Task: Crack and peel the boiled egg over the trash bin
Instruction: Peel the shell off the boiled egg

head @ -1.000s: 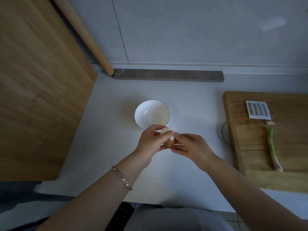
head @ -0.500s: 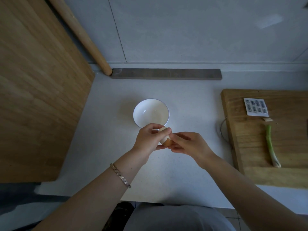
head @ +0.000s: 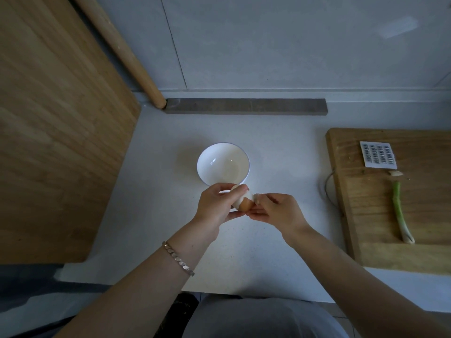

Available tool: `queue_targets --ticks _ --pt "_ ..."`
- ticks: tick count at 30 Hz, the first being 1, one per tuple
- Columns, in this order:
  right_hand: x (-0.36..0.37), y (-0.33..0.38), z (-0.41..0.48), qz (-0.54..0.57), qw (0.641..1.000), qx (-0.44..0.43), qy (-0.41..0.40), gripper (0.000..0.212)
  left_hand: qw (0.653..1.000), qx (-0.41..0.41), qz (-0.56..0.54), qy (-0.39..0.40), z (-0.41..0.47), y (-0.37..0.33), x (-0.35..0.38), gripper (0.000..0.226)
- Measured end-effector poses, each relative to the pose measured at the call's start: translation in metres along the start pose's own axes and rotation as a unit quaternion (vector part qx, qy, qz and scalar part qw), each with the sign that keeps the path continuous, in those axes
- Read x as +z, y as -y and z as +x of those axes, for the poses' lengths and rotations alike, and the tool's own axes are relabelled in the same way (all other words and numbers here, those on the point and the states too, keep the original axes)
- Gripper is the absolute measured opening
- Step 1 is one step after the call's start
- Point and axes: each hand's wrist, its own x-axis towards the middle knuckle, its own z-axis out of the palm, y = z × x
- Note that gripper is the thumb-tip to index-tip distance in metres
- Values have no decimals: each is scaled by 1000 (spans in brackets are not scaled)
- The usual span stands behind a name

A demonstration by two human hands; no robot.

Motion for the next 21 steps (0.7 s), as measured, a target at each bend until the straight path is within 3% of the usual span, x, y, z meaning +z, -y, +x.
queue_targets --ticks 5,10,12,17,21 --pt "-4 0 0 43 998 32 -28 15 990 -59 -108 71 -3 0 -3 15" --pt "-6 1 -2 -84 996 -23 -13 16 991 -45 -111 63 1 3 -2 16" --pt "-3 3 -3 -84 996 -29 -2 21 992 -31 -105 54 3 4 -1 19" --pt "-3 2 3 0 1000 15 23 16 990 -15 -122 66 1 1 0 27" --pt "-7 -2 5 106 991 59 64 26 992 -14 -102 72 -1 1 -1 33"
